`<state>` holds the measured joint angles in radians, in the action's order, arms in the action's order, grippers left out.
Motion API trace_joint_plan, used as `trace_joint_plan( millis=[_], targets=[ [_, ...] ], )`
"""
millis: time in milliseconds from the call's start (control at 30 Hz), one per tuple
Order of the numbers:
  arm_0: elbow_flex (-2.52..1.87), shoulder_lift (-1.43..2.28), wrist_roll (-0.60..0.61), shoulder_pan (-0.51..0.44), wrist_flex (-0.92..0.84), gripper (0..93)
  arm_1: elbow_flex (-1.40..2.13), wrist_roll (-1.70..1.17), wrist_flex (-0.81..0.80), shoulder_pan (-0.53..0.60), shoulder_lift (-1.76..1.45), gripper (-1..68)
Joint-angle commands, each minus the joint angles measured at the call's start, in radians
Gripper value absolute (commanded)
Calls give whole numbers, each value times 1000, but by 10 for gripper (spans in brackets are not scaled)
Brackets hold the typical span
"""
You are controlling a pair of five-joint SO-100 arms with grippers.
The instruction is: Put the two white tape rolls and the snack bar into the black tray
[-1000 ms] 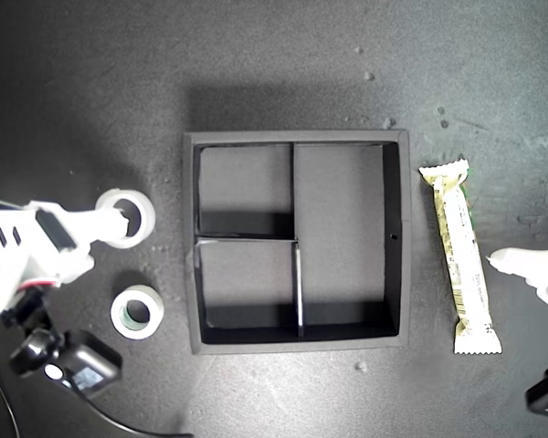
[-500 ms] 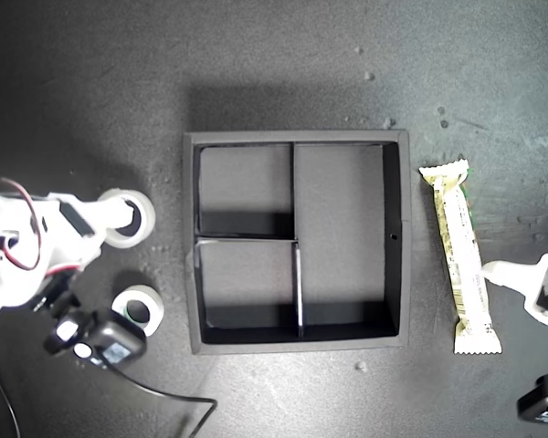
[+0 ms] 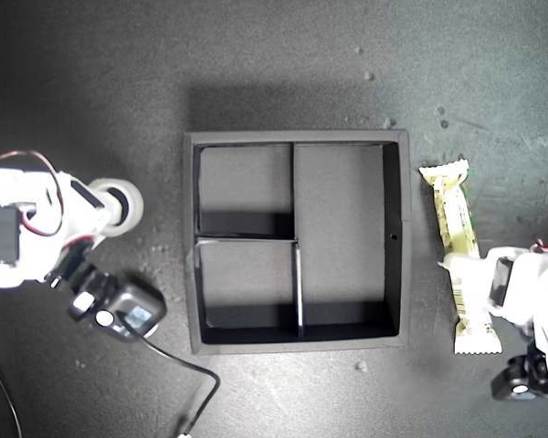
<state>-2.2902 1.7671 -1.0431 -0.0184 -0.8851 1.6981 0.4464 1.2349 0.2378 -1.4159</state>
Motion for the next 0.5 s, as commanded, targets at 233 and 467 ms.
trace_joint_plan(
  millis=[233,467],
  targets=[
    [276,229,63,17,-345,0,60,-23,-256,-38,57,87],
    [545,296,173,91,-575,0,-29,-20,-138,6,55,30]
  ],
)
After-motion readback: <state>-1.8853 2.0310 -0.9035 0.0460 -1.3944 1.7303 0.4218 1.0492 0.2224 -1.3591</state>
